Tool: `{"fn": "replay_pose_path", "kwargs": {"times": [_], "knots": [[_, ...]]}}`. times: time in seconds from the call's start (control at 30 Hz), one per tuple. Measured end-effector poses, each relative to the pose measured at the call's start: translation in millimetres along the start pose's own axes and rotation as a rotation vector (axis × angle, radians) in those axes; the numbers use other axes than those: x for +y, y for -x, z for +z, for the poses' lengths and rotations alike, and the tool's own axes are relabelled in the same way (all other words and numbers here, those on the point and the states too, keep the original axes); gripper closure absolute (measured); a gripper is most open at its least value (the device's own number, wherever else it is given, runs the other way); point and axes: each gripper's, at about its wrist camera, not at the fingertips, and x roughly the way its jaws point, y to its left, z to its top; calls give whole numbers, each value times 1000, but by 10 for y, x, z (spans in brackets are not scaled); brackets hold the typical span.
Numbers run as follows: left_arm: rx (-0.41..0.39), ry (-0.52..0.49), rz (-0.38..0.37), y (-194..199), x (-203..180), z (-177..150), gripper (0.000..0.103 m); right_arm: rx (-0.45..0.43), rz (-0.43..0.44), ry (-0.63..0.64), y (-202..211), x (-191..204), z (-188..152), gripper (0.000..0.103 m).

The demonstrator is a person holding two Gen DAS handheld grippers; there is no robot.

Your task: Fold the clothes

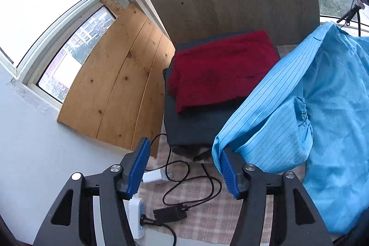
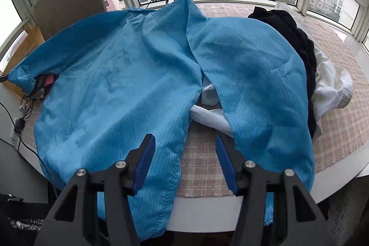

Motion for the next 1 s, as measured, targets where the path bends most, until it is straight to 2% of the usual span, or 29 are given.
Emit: {"fn": "replay_pose_path", "kwargs": {"times": [0.1,0.13,0.17,0.23,0.33,0.43,0.53,0.63,0.73,0.8,0.87,1.0], "knots": [[108,78,-136,-246,64,-286,44,34,28,-23,-71,-47,-174,49],[123,90,-129,-301,25,-311,47,48,35,-27,-117,-40,-196,49],[133,96,-108,-341,-28,-325,56,58,40,-26,-161,-24,-206,49],[135,103,-74,-356,-133,-302,58,62,50,-4,-222,61,-177,49],[168,-17,-68,-397,-372,-334,55,66,80,47,-256,245,-164,49],[204,-182,-66,-449,-662,-421,55,70,61,105,-226,398,-241,49],[224,-393,-158,-410,-1026,-789,52,61,36,77,-156,413,-382,49],[203,-429,-311,-347,-1167,-1081,54,49,36,-4,-114,388,-539,49],[187,-433,-443,-384,-1277,-1239,54,61,29,-89,-155,411,-725,49],[174,-445,-520,-412,-1359,-1321,54,87,16,-103,-216,499,-869,49],[163,-487,-564,-451,-1466,-1349,54,111,-4,-103,-274,598,-1017,49],[159,-597,-569,-558,-1686,-1424,53,117,-3,-154,-290,697,-1323,49]]}}
